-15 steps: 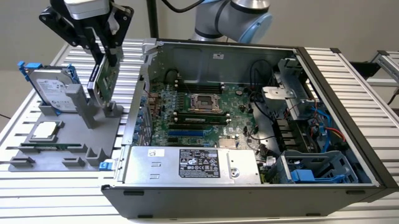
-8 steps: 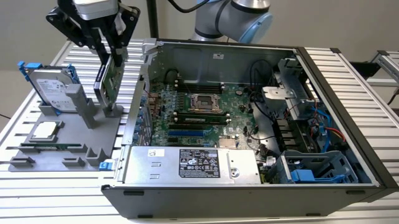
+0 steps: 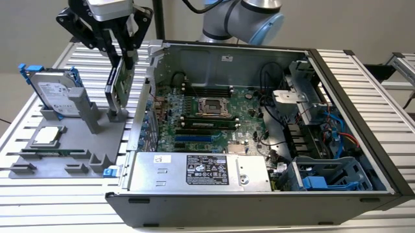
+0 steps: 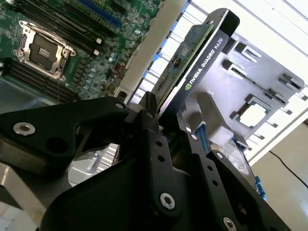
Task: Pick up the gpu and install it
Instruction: 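Pick up the gpu and move the gpu toward the slot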
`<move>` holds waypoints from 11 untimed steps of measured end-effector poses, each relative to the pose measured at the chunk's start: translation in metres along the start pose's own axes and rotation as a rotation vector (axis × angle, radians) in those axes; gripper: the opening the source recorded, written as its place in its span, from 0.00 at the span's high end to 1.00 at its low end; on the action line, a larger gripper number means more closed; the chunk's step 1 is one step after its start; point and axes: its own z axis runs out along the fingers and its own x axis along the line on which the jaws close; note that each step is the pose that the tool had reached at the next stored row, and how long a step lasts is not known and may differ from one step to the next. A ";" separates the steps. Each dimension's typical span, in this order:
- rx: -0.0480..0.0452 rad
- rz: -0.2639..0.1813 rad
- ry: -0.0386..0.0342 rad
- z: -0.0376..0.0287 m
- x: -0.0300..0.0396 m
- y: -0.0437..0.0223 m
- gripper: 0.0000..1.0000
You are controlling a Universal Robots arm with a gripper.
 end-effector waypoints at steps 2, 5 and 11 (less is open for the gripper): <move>0.0000 0.000 -0.0001 0.0002 -0.0025 0.0001 1.00; -0.0001 0.000 -0.0001 0.0005 -0.0065 0.0002 1.00; 0.0000 0.000 0.0000 0.0010 -0.0146 0.0003 1.00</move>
